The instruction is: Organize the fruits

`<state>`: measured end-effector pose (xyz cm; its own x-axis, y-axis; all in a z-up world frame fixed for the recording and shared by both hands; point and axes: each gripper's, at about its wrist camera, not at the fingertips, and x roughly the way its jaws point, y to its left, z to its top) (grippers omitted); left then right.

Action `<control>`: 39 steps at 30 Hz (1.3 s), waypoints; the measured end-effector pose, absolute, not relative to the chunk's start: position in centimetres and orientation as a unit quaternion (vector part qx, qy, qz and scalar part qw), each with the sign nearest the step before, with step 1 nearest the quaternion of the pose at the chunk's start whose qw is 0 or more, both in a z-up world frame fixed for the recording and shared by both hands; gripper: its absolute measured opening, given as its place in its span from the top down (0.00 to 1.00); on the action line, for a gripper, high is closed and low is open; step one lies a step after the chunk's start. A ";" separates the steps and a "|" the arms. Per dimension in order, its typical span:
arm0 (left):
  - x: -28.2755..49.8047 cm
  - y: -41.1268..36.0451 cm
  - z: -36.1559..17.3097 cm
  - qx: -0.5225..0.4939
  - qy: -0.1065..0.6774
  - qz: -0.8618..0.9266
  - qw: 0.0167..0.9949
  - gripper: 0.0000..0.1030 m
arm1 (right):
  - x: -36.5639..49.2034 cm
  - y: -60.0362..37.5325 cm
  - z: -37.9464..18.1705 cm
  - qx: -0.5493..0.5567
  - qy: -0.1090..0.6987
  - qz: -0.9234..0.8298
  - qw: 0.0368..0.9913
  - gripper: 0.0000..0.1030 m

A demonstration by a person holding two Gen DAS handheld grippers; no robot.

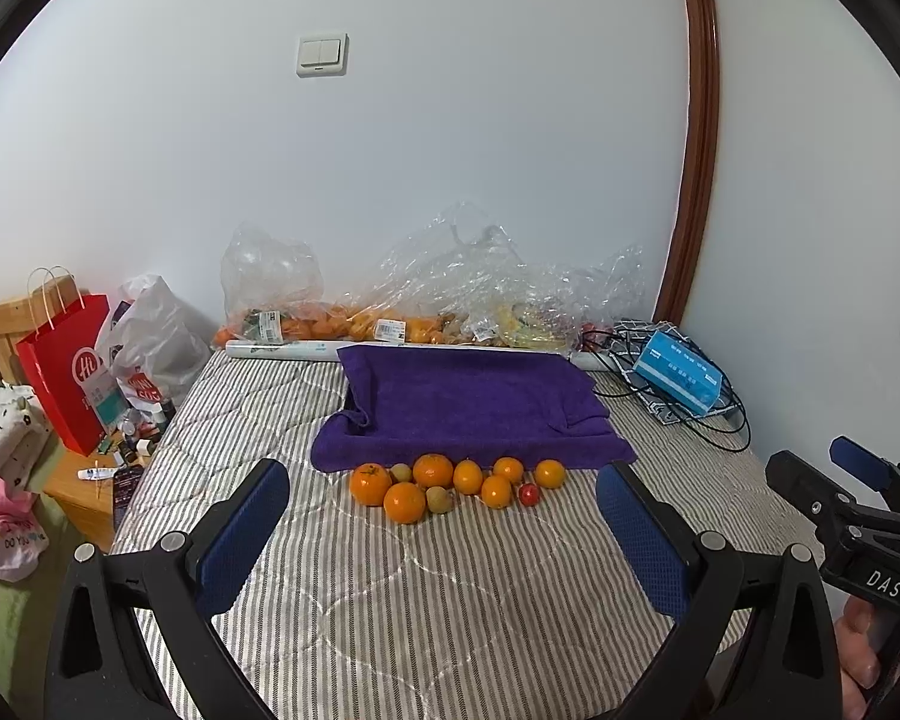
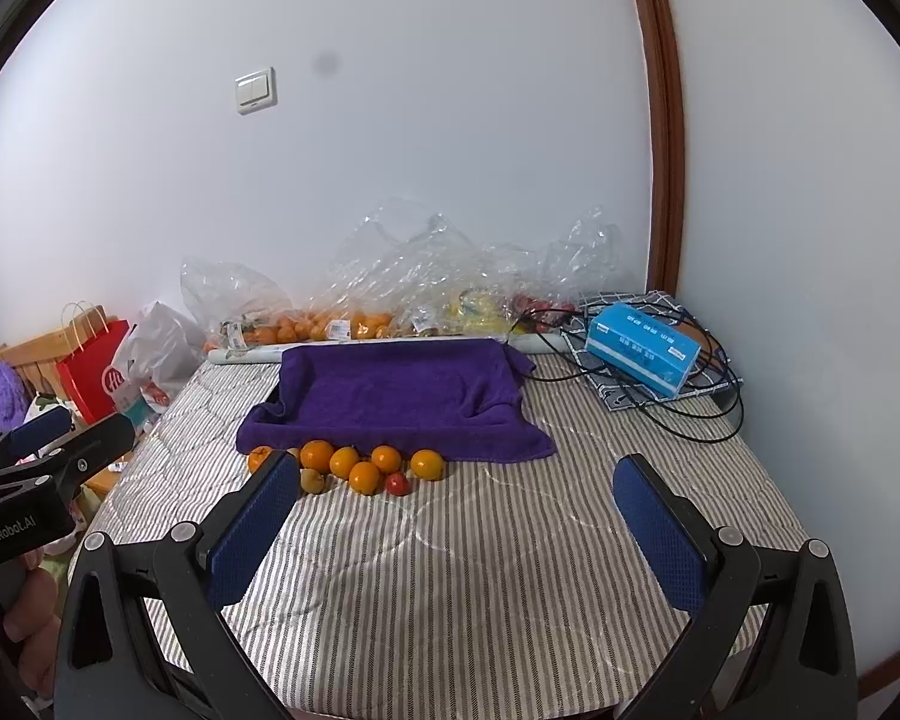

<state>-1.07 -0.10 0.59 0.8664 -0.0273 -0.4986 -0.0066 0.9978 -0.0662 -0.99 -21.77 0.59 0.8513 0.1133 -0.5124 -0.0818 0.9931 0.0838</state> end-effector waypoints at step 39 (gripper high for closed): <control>1.9 2.2 -0.7 -0.036 0.267 -0.012 0.963 0.00 | 2.0 -19.2 -0.8 0.007 0.292 0.054 0.955 0.00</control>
<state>1.86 2.24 -0.66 0.8568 -0.0431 -0.5138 0.0041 0.9970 -0.0767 2.03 -19.20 -0.81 0.8235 0.1081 -0.5569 -0.0994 0.9940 0.0459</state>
